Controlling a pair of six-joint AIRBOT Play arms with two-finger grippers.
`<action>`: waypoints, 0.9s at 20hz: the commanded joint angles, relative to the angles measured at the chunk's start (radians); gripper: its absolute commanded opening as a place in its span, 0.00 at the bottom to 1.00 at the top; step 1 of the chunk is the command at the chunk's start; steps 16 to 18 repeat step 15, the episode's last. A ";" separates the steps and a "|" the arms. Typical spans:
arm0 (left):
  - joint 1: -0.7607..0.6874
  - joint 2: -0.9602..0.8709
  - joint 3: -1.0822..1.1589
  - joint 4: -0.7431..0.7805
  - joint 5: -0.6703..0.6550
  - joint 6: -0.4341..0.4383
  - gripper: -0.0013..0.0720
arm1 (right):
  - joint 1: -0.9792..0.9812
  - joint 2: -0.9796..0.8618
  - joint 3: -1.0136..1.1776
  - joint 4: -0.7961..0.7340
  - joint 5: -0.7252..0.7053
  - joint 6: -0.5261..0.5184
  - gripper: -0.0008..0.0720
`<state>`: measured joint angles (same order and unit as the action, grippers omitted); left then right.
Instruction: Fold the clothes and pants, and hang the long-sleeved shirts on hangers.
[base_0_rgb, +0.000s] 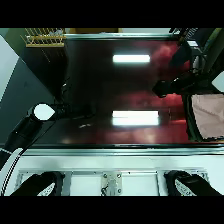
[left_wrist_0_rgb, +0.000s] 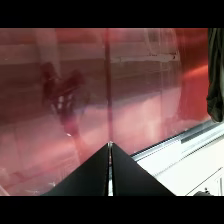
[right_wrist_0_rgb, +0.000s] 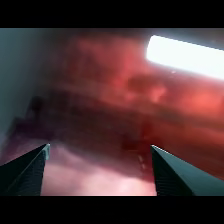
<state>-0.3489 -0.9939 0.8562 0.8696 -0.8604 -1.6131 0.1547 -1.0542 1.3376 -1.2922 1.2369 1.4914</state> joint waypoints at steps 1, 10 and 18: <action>0.000 0.000 0.001 0.000 0.000 0.000 0.03 | 0.047 -0.006 -0.004 0.016 0.002 -0.003 0.44; 0.000 0.000 0.001 0.000 0.000 0.000 0.03 | 0.047 -0.006 -0.004 0.018 0.005 0.000 0.02; 0.000 0.000 0.001 0.000 0.000 0.000 0.03 | 0.047 -0.006 -0.004 0.018 0.005 0.000 0.02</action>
